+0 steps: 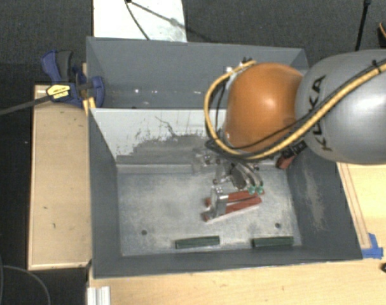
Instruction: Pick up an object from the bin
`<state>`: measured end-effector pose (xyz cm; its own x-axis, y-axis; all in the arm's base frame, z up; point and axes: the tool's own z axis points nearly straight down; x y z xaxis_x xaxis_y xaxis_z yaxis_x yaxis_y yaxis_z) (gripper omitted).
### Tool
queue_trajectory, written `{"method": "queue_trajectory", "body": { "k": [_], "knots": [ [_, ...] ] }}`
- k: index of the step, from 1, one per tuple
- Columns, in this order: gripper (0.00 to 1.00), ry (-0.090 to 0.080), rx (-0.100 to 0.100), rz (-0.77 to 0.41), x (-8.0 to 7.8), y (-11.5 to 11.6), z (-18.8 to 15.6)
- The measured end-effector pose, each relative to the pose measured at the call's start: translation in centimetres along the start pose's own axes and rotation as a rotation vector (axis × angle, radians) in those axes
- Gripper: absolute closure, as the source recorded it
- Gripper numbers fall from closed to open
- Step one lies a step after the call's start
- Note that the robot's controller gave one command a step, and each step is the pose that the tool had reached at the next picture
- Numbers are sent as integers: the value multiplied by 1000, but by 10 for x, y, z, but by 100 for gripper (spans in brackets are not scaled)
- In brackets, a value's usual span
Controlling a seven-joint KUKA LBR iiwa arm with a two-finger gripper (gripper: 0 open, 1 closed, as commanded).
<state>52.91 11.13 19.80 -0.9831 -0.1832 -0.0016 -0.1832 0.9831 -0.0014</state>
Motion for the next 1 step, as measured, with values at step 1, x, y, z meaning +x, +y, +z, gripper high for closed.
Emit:
{"method": "queue_trajectory", "body": {
  "k": [1],
  "knots": [
    [0,6,-1,-172,-2,-76,114]
  ]
}}
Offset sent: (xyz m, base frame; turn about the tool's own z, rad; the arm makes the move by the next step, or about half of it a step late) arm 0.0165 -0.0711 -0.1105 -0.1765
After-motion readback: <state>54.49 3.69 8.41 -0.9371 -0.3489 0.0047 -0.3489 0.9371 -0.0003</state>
